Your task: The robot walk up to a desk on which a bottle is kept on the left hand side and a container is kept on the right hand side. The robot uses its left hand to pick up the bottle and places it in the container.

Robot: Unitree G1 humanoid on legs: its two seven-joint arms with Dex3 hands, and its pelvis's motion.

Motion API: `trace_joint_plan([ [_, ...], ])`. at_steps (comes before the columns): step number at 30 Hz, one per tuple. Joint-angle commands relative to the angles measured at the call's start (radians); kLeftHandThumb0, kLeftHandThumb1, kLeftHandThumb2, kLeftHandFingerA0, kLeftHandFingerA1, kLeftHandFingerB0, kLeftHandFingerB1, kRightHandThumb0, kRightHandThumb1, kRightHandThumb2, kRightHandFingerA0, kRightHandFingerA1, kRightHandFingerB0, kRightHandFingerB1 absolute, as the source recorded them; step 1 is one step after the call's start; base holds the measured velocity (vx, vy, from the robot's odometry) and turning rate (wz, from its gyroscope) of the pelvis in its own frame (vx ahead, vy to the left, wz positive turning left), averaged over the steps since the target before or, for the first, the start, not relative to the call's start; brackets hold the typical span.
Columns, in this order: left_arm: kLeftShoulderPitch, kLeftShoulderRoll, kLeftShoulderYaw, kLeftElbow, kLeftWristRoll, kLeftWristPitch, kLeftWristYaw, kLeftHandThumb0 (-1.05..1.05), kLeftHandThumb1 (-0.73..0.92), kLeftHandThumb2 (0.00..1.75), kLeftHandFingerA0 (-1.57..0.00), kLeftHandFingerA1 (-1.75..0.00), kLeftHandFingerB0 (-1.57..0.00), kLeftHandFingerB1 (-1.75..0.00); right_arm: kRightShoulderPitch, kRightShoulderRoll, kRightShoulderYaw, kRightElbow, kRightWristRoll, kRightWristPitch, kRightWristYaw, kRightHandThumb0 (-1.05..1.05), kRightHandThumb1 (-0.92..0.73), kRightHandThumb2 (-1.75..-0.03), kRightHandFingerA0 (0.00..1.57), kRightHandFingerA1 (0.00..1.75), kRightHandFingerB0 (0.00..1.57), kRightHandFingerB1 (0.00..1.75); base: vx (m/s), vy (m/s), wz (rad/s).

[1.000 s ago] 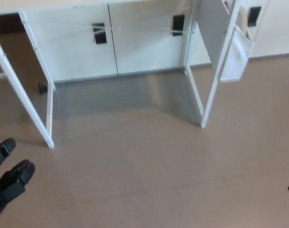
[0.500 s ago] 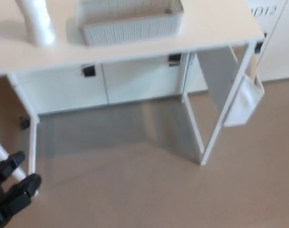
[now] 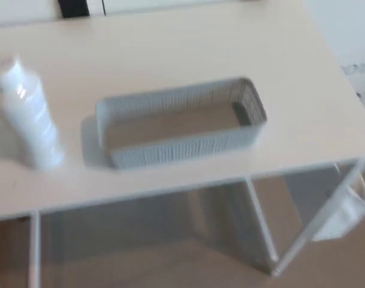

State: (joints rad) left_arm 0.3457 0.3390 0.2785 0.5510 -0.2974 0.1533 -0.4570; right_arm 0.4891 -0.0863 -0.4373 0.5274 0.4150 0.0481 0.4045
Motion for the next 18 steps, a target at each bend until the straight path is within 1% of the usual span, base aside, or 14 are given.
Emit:
trace_joint_plan([
  [1, 0.062, 0.075, 0.076, 0.141, -0.046, 0.057, -0.093, -0.18, 0.7, 0.63, -0.26, -0.44, -0.13, -0.35, 0.001, -0.044, -0.008, 0.13, -0.019, -0.141, 0.099, -0.11, -0.33, -0.82, 0.46, 0.69, 0.09, 0.51, 0.43, 0.018, 0.41],
  [2, 0.074, 0.087, 0.084, 0.181, -0.044, 0.05, -0.114, -0.13, 0.51, 0.93, -0.2, -0.55, -0.06, -0.48, 0.003, -0.044, -0.006, 0.141, -0.022, -0.156, 0.102, -0.1, -0.34, -0.83, 0.46, 0.68, 0.09, 0.51, 0.41, 0.017, 0.12],
  [3, 0.082, 0.094, 0.084, 0.197, -0.039, 0.042, -0.125, -0.13, 0.51, 0.93, -0.2, -0.55, -0.06, -0.48, 0.004, -0.045, -0.006, 0.155, -0.021, -0.165, 0.107, -0.1, -0.34, -0.83, 0.46, 0.68, 0.09, 0.51, 0.4, 0.021, 0.14],
  [4, 0.085, 0.111, 0.074, 0.235, -0.03, 0.043, -0.16, -0.23, 0.72, 0.65, -0.26, -0.5, -0.14, -0.38, -0.012, -0.048, -0.012, 0.183, -0.01, -0.167, 0.124, -0.11, -0.51, -0.55, 0.43, 0.61, 0.15, 0.38, 0.37, 0.041, -0.06],
  [5, 0.083, 0.14, 0.007, 0.289, 0.057, -0.064, -0.158, -0.36, 0.76, 0.62, -0.21, -0.38, -0.27, -0.4, -0.031, -0.054, -0.012, 0.206, -0.01, -0.179, 0.125, -0.15, -0.49, -0.54, 0.44, 0.6, 0.17, 0.38, 0.37, 0.05, -0.08],
  [6, 0.082, 0.156, -0.039, 0.315, 0.12, -0.143, -0.145, -0.36, 0.76, 0.62, -0.21, -0.38, -0.27, -0.4, -0.039, -0.057, -0.01, 0.212, -0.014, -0.186, 0.12, -0.15, -0.49, -0.54, 0.44, 0.6, 0.17, 0.38, 0.35, 0.066, -0.14],
  [7, 0.083, 0.18, -0.11, 0.349, 0.21, -0.256, -0.113, -0.38, 0.77, 0.62, -0.22, -0.36, -0.31, -0.41, -0.038, -0.057, -0.011, 0.201, -0.013, -0.181, 0.114, -0.16, -0.5, -0.56, 0.44, 0.61, 0.15, 0.38, 0.13, 0.106, -0.16],
  [8, 0.082, 0.185, -0.125, 0.36, 0.22, -0.277, -0.105, -0.38, 0.77, 0.62, -0.22, -0.36, -0.31, -0.41, -0.033, -0.055, -0.012, 0.197, -0.01, -0.181, 0.115, -0.16, -0.5, -0.56, 0.44, 0.61, 0.15, 0.38, 0.09, 0.113, -0.22],
  [13, 0.04, 0.199, -0.148, 0.385, 0.207, -0.292, -0.104, -0.38, 0.77, 0.62, -0.22, -0.36, -0.31, -0.41, -0.053, -0.05, -0.015, 0.195, -0.004, -0.184, 0.111, -0.16, -0.5, -0.56, 0.44, 0.61, 0.15, 0.38, 0.04, 0.183, -0.21],
  [16, 0.022, 0.206, -0.158, 0.395, 0.2, -0.299, -0.104, -0.38, 0.77, 0.62, -0.22, -0.36, -0.31, -0.41, -0.063, -0.047, -0.016, 0.195, -0.001, -0.184, 0.109, -0.16, -0.5, -0.56, 0.44, 0.61, 0.15, 0.38, -0.06, 0.486, -0.22],
  [18, 0.019, 0.214, -0.165, 0.407, 0.197, -0.312, -0.106, -0.38, 0.77, 0.62, -0.22, -0.36, -0.31, -0.41, -0.059, -0.043, -0.018, 0.198, -0.001, -0.189, 0.112, -0.16, -0.5, -0.56, 0.44, 0.61, 0.15, 0.38, -0.15, 0.22, -0.1],
])
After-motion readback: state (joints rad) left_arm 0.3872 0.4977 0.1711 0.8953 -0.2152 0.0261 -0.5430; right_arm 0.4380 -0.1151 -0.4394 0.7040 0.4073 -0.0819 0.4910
